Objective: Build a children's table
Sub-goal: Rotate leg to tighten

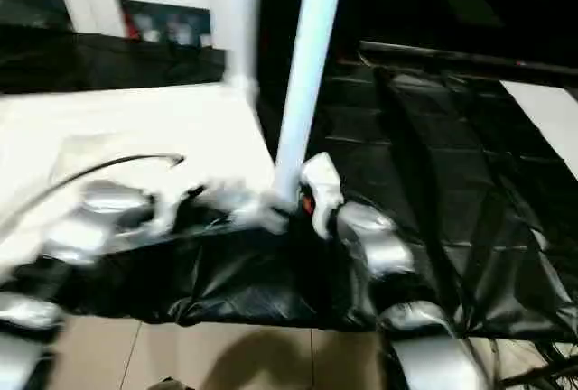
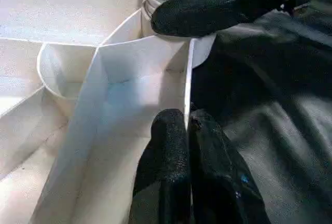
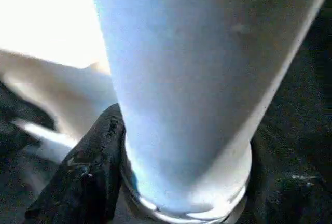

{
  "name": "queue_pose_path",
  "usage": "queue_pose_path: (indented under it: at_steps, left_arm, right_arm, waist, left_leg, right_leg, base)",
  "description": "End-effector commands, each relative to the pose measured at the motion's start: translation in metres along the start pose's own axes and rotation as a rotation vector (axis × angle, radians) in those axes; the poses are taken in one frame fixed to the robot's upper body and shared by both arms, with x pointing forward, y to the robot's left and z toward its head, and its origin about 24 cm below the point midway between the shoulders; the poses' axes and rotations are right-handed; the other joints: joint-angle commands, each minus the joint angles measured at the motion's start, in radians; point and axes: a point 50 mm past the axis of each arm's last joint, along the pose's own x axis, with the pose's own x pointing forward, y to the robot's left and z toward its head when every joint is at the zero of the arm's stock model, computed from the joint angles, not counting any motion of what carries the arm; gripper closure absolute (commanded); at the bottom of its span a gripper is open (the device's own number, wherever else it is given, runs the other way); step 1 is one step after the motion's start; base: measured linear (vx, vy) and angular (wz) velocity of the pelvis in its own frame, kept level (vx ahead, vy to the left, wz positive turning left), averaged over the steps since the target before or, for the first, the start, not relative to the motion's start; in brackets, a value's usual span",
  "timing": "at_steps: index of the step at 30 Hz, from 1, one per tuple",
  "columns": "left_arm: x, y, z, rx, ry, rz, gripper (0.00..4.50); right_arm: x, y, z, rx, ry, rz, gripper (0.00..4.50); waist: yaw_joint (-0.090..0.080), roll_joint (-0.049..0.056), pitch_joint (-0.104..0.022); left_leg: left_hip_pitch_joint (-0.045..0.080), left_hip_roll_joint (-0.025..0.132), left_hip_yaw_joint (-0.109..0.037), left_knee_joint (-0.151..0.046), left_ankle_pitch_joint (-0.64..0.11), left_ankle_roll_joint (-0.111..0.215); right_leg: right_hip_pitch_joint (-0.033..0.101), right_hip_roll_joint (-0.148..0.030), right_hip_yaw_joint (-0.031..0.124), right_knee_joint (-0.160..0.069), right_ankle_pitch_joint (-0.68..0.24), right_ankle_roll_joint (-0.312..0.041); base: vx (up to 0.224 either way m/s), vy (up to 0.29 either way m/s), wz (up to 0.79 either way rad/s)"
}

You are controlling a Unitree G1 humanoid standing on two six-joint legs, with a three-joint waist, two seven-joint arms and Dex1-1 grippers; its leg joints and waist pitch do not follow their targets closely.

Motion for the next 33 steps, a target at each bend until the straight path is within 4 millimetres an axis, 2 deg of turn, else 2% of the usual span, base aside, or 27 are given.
queue_pose_path:
  at_steps: [1,2,3,5,7,8,9,10,13,16,17,20,23,26,27,28,32,33]
  left_arm:
    - [0.019,-0.007,0.018,-0.013,-0.082,0.047,4.5]
    - [0.021,-0.008,0.018,-0.013,-0.085,0.051,4.5]
    - [0.021,-0.008,0.018,-0.014,-0.087,0.055,4.5]
    - [0.02,-0.009,0.019,-0.009,-0.09,0.042,4.5]
    - [0.02,-0.009,0.019,-0.009,-0.091,0.041,4.5]
    - [0.019,-0.009,0.019,-0.006,-0.09,0.036,4.5]
    - [0.018,-0.009,0.019,-0.003,-0.089,0.033,4.5]
    - [0.017,-0.009,0.019,0.0,-0.09,0.027,4.5]
    - [0.006,-0.012,0.018,0.054,-0.115,-0.081,4.5]
    - [0.001,-0.015,0.017,0.084,-0.131,-0.161,4.5]
    - [-0.004,-0.017,0.014,0.096,-0.118,-0.218,4.5]
    - [-0.008,-0.017,0.012,0.1,-0.105,-0.262,4.5]
    - [-0.015,-0.015,0.012,0.109,-0.088,-0.319,4.5]
    - [-0.02,-0.014,0.012,0.113,-0.071,-0.347,4.5]
    - [-0.021,-0.012,0.012,0.116,-0.063,-0.341,4.5]
    - [-0.021,-0.012,0.012,0.116,-0.063,-0.341,4.5]
    - [-0.024,-0.011,0.01,0.115,-0.052,-0.352,4.5]
    - [-0.025,-0.011,0.01,0.112,-0.052,-0.353,4.5]
  right_arm:
    - [0.022,0.046,-0.007,-0.01,0.023,0.165,1.75]
    - [0.023,0.05,-0.006,-0.017,0.014,0.186,1.75]
    - [0.024,0.052,-0.006,-0.022,0.009,0.199,1.4]
    - [0.024,0.053,-0.005,0.003,-0.003,0.21,1.06]
    - [0.024,0.053,-0.005,0.012,-0.007,0.214,0.96]
    - [0.023,0.052,-0.004,0.011,-0.009,0.217,0.83]
    - [0.023,0.051,-0.004,0.009,-0.011,0.217,0.83]
    - [0.022,0.05,-0.004,0.002,-0.014,0.218,0.57]
    - [0.01,0.039,0.0,-0.056,-0.037,0.283,0.57]
    - [0.001,0.034,0.0,-0.092,-0.029,0.353,0.57]
    - [-0.006,0.031,-0.001,-0.122,-0.007,0.427,0.57]
    - [-0.015,0.028,-0.003,-0.159,0.022,0.521,0.57]
    - [-0.029,0.027,-0.005,-0.198,0.074,0.666,0.57]
    - [-0.035,0.027,-0.007,-0.247,0.117,0.749,0.57]
    - [-0.036,0.028,-0.008,-0.249,0.131,0.767,0.7]
    - [-0.036,0.028,-0.008,-0.249,0.131,0.767,0.7]
    - [-0.039,0.03,-0.009,-0.239,0.164,0.826,1.01]
    - [-0.039,0.031,-0.009,-0.233,0.165,0.833,1.07]
  waist:
    - [0.003,0.004,-0.062]
    - [0.002,0.002,-0.063]
    - [0.002,0.001,-0.063]
    - [0.003,0.004,-0.062]
    - [0.001,0.008,-0.061]
    - [0.002,0.014,-0.06]
    - [0.0,0.012,-0.06]
    - [0.0,0.012,-0.061]
    - [0.001,0.016,-0.064]
    - [-0.001,0.015,-0.067]
    - [0.001,0.021,-0.065]
    - [0.004,0.022,-0.063]
    - [0.015,0.026,-0.059]
    - [0.019,0.025,-0.059]
    - [0.021,0.021,-0.059]
    - [0.023,0.023,-0.06]
    - [0.028,0.013,-0.062]
    - [0.029,0.015,-0.062]
  left_leg:
    - [0.004,0.04,-0.018,-0.073,-0.211,0.001]
    - [0.003,0.039,-0.017,-0.072,-0.198,0.01]
    - [0.002,0.038,-0.016,-0.071,-0.188,0.018]
    - [0.003,0.04,-0.016,-0.072,-0.187,0.023]
    - [0.004,0.041,-0.017,-0.074,-0.206,0.02]
    - [0.006,0.042,-0.019,-0.076,-0.223,0.014]
    - [0.006,0.042,-0.019,-0.077,-0.234,0.007]
    - [0.006,0.042,-0.019,-0.077,-0.236,0.006]
    - [0.005,0.042,-0.018,-0.074,-0.227,0.011]
    - [0.001,0.04,-0.015,-0.069,-0.171,0.04]
    - [0.002,0.04,-0.015,-0.069,-0.172,0.046]
    - [0.004,0.042,-0.013,-0.068,-0.191,0.056]
    - [0.005,0.048,-0.013,-0.07,-0.211,0.048]
    - [0.006,0.049,-0.013,-0.071,-0.231,0.038]
    - [0.006,0.049,-0.014,-0.072,-0.232,0.035]
    - [0.006,0.049,-0.014,-0.071,-0.23,0.033]
    - [0.005,0.048,-0.013,-0.069,-0.195,0.041]
    - [0.005,0.048,-0.013,-0.068,-0.186,0.044]
  right_leg:
    - [0.041,-0.064,0.048,-0.073,-0.249,-0.186]
    - [0.041,-0.061,0.048,-0.072,-0.229,-0.188]
    - [0.044,-0.06,0.048,-0.071,-0.213,-0.192]
    - [0.043,-0.06,0.047,-0.07,-0.206,-0.197]
    - [0.042,-0.059,0.047,-0.072,-0.221,-0.2]
    - [0.041,-0.06,0.047,-0.073,-0.236,-0.2]
    - [0.041,-0.059,0.047,-0.074,-0.242,-0.198]
    - [0.042,-0.059,0.047,-0.074,-0.241,-0.198]
    - [0.045,-0.06,0.047,-0.07,-0.196,-0.207]
    - [0.05,-0.056,0.047,-0.059,-0.094,-0.238]
    - [0.05,-0.056,0.046,-0.061,-0.097,-0.246]
    - [0.051,-0.055,0.046,-0.064,-0.13,-0.249]
    - [0.048,-0.055,0.044,-0.065,-0.166,-0.25]
    - [0.047,-0.056,0.044,-0.067,-0.196,-0.245]
    - [0.046,-0.057,0.045,-0.067,-0.205,-0.242]
    - [0.046,-0.059,0.045,-0.066,-0.206,-0.243]
    - [0.047,-0.058,0.044,-0.063,-0.178,-0.245]
    - [0.046,-0.059,0.044,-0.061,-0.17,-0.247]
  base:
    - [0.0,0.0,0.0]
    - [0.0,0.0,0.0]
    - [0.0,0.0,0.0]
    - [0.0,0.0,0.0]
    - [0.0,0.0,0.0]
    - [0.0,0.0,0.0]
    - [0.0,0.0,0.0]
    - [0.0,0.0,0.0]
    - [0.0,0.0,0.0]
    - [0.0,0.0,0.0]
    - [0.0,0.0,0.0]
    - [0.0,0.0,0.0]
    - [0.0,0.0,0.0]
    - [0.0,0.0,0.0]
    - [0.0,0.0,0.0]
    - [0.0,0.0,0.0]
    - [0.0,0.0,0.0]
    - [0.0,0.0,0.0]
